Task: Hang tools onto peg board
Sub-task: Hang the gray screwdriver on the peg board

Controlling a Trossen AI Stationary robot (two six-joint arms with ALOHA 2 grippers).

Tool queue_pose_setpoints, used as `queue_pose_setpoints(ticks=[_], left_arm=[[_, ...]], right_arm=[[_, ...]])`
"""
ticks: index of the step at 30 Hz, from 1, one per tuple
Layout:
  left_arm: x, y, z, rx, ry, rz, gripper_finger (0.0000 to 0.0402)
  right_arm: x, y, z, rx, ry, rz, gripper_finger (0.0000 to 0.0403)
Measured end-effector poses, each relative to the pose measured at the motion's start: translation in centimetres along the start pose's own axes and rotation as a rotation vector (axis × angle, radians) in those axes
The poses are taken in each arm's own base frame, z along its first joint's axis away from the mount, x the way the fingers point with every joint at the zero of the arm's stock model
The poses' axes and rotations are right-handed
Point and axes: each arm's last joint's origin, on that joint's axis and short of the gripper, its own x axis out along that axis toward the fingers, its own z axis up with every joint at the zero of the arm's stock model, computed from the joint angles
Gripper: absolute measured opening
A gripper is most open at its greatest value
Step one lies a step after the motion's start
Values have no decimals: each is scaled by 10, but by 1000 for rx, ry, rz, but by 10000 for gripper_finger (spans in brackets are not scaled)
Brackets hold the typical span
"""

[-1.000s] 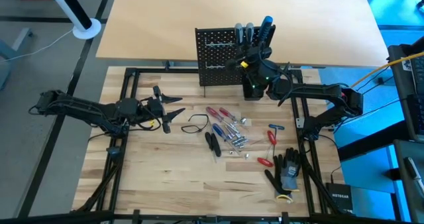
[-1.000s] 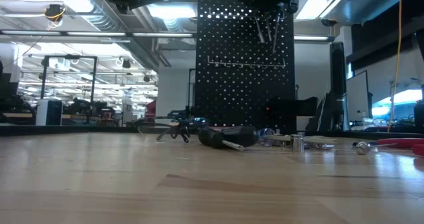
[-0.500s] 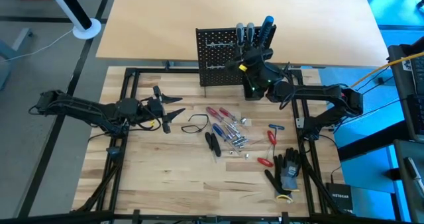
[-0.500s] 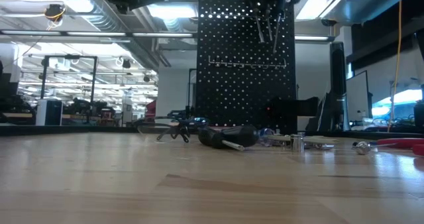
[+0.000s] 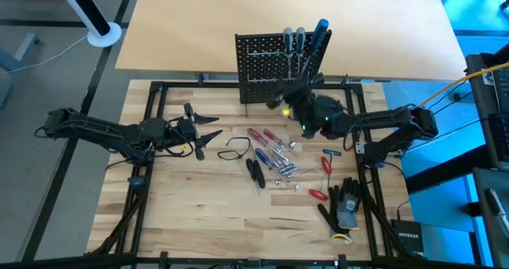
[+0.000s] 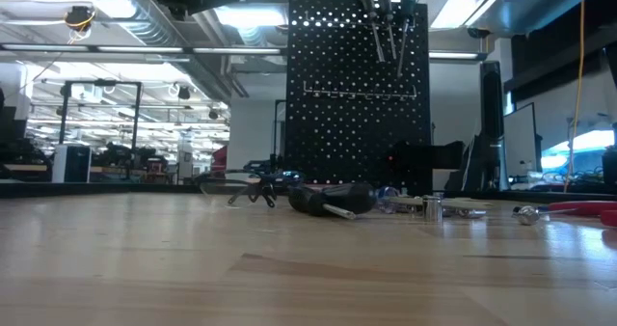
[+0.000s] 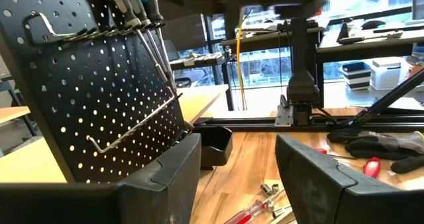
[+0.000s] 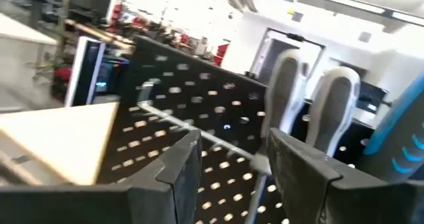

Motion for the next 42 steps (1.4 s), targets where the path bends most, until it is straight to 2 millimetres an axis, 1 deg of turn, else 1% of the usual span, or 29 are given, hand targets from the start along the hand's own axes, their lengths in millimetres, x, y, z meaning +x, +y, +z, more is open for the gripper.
queue_pose_setpoints(ticks=[4,7,9,11,15,17,21,23,25,27,32,35,38,42], left_arm=[[0,0,0,0,1,0,184],[0,0,-1,-2,6,-1,184],[0,0,-1,-6,13,-2,184],[0,0,-2,-9,23,-4,184],[0,0,-2,-10,22,-4,184],[0,0,-2,-10,21,-4,184],[0,0,-2,-9,23,-4,184],[0,0,-2,-9,23,-4,184],[0,0,-2,-8,23,-4,184],[0,0,-3,-8,24,-4,184],[0,0,-2,-8,23,-4,184],[0,0,-2,-8,23,-4,184],[0,0,-2,-7,21,-4,184],[0,0,-2,-4,19,-3,184]], right_arm=[[-28,15,2,-78,11,107,173],[-47,26,-7,-137,47,233,173],[-58,31,-16,-136,83,349,173],[-64,33,-26,-103,143,479,173],[-71,37,-47,-67,307,654,172],[-73,39,-57,-51,359,675,172],[-77,42,-83,-72,419,643,172],[-78,39,-89,-77,421,607,172],[-77,34,-89,-74,399,552,172],[-73,23,-83,-54,370,496,172],[-55,-22,-63,-25,303,297,172],[-40,-44,-55,13,274,245,172],[-25,-54,-52,40,243,267,172],[-5,-56,-58,28,242,260,170]])
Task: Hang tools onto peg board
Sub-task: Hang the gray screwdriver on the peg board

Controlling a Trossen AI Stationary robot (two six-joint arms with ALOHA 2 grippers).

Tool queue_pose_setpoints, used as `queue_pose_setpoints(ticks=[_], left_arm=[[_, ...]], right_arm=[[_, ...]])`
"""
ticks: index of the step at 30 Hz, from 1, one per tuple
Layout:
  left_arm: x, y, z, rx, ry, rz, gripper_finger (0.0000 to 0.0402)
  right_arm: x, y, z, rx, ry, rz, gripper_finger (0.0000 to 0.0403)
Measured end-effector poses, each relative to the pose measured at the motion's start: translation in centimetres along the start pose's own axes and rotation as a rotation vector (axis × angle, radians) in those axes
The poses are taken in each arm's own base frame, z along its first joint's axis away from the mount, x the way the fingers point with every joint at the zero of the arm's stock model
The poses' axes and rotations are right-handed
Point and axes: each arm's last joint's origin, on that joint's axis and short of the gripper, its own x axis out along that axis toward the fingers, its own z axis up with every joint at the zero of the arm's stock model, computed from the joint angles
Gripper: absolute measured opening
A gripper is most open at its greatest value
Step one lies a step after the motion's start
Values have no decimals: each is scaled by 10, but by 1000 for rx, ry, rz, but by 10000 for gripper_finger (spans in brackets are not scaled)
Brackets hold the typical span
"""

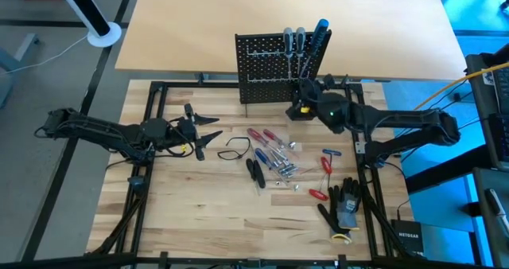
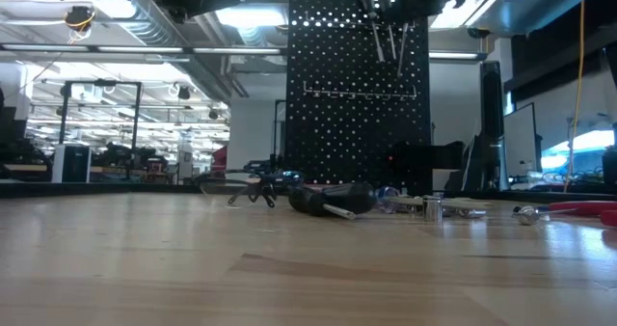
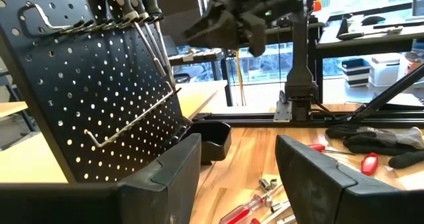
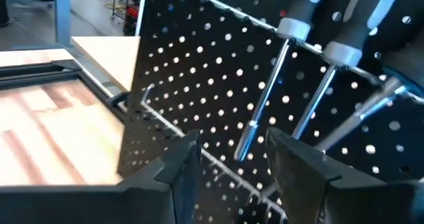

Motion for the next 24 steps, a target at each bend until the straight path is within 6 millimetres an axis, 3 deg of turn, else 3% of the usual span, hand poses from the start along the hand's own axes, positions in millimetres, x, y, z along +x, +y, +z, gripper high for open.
queue_pose_setpoints(ticks=[4,16,24], left_arm=[[0,0,0,1,0,0,184],[0,0,0,3,1,0,184],[0,0,-1,17,5,0,184]], right_arm=[[16,-6,-6,-40,38,-53,146],[47,-10,-18,-54,85,-85,19],[52,-5,-20,-62,87,-92,12]])
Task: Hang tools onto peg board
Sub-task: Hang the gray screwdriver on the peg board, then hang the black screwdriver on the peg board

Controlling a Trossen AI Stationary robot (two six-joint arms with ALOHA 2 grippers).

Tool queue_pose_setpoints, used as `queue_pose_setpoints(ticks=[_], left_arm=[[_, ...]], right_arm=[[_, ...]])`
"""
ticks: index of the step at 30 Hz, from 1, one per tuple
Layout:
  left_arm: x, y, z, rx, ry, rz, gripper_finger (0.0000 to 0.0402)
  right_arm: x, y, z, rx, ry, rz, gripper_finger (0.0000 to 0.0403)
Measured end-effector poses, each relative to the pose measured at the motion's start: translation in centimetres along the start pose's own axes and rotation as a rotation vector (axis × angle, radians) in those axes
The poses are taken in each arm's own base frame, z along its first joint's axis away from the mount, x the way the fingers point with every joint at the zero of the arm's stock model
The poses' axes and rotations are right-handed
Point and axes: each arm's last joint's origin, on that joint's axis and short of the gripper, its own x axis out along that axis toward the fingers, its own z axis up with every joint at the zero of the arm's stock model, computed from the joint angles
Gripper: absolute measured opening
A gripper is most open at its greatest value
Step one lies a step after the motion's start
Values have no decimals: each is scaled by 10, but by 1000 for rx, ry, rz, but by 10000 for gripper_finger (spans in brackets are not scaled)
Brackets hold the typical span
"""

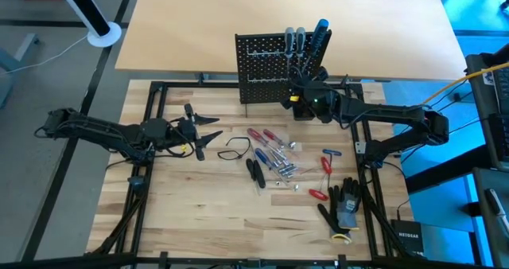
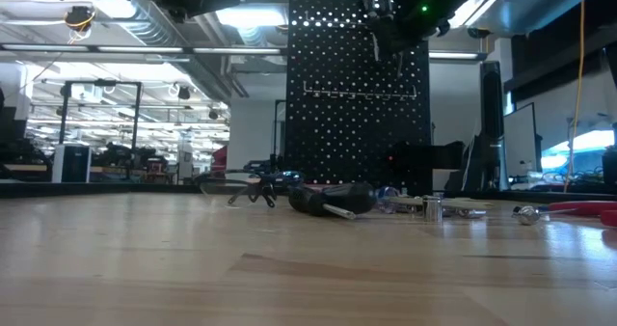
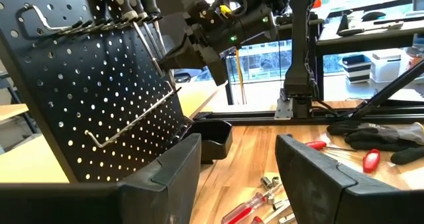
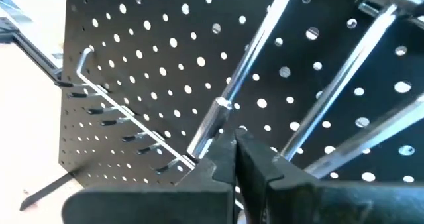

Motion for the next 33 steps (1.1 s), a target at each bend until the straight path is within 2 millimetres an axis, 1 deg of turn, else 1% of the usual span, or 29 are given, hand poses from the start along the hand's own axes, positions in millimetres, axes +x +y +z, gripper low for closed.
queue_pose_setpoints(ticks=[3,7,12,15,19,26,30,33], left_arm=[[0,0,0,-1,0,0,184],[0,0,0,-1,-1,0,184],[0,0,0,-1,-1,0,184],[0,0,0,-1,-1,0,184],[0,0,0,-1,0,0,184],[0,0,0,-2,3,-1,184],[0,0,-1,-1,7,-2,184],[0,0,-1,-3,11,-3,184]], right_arm=[[0,0,0,3,-5,7,23],[1,3,2,13,-27,70,27],[4,6,1,19,-32,56,28],[5,5,0,7,-12,2,28],[3,3,0,-8,-9,-23,28],[-15,8,7,-37,-43,-18,28],[-33,13,9,-75,-47,-33,28],[-49,22,10,-83,-61,27,28]])
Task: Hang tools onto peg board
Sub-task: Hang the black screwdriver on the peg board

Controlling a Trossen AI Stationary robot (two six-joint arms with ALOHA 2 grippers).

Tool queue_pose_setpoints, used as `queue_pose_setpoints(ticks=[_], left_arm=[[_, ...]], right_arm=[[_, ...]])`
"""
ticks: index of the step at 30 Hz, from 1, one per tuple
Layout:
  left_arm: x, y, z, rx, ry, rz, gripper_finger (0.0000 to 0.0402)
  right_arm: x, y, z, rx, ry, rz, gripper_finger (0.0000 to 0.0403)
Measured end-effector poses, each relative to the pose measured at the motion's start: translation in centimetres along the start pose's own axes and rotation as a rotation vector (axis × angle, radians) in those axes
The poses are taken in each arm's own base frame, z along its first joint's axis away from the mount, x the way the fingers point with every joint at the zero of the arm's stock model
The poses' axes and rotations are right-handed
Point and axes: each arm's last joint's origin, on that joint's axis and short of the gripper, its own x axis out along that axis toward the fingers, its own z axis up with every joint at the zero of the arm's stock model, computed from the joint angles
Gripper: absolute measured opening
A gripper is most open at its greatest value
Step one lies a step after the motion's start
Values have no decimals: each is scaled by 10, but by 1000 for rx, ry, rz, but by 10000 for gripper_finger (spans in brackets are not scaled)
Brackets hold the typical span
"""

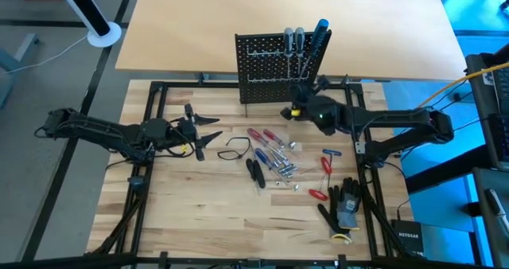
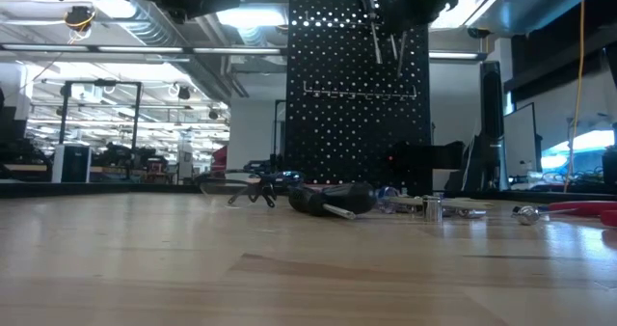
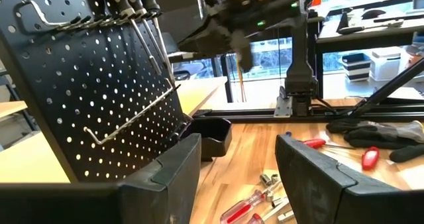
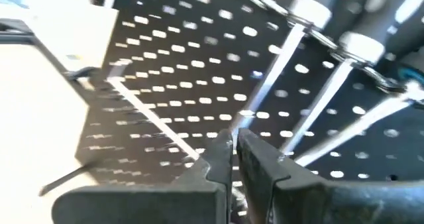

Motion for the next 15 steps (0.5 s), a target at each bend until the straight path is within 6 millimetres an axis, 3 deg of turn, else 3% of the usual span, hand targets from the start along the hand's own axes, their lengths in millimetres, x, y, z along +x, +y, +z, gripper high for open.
queue_pose_setpoints(ticks=[8,15], left_arm=[[0,0,0,-10,3,0,184],[0,0,0,-12,3,0,184]], right_arm=[[-36,26,1,96,-27,178,28],[-49,40,-8,191,48,405,28]])
